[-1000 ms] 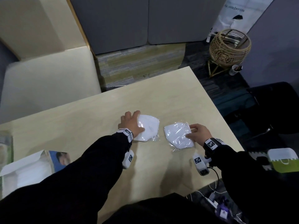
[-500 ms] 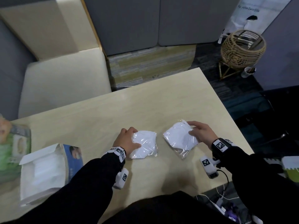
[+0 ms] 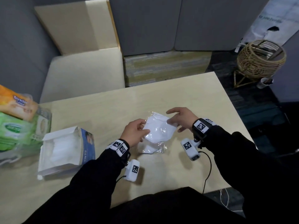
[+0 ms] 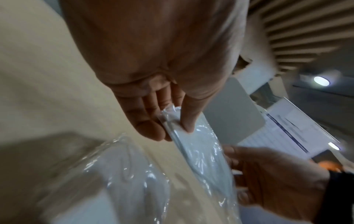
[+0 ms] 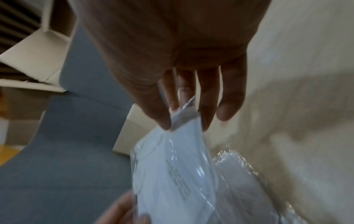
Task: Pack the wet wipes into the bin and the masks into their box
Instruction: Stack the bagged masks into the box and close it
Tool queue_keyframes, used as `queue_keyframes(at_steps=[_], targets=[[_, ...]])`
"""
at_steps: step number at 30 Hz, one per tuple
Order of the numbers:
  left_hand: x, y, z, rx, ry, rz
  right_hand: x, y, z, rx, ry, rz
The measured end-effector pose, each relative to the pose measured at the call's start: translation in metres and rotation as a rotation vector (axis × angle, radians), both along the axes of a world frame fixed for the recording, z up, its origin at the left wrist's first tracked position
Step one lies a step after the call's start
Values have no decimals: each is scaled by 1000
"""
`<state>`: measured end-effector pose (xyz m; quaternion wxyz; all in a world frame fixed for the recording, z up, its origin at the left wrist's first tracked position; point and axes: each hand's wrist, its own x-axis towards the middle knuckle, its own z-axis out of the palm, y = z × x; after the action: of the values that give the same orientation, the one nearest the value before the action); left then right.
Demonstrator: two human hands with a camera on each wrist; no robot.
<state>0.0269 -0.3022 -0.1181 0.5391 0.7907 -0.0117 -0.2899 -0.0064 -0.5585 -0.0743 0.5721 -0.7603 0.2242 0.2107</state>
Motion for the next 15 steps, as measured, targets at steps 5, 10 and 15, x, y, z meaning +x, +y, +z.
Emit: queue_keyframes(at_steps=[5,10,15], targets=[[-24,31,-27,135,54,149,-14,18,-25,127,165,-218],[-38,29,-46,606,-131,-130,-34,42,-56,-68,258,-251],[-35,15,-49,524,-35,-102,-44,56,-66,-153,272,-172]])
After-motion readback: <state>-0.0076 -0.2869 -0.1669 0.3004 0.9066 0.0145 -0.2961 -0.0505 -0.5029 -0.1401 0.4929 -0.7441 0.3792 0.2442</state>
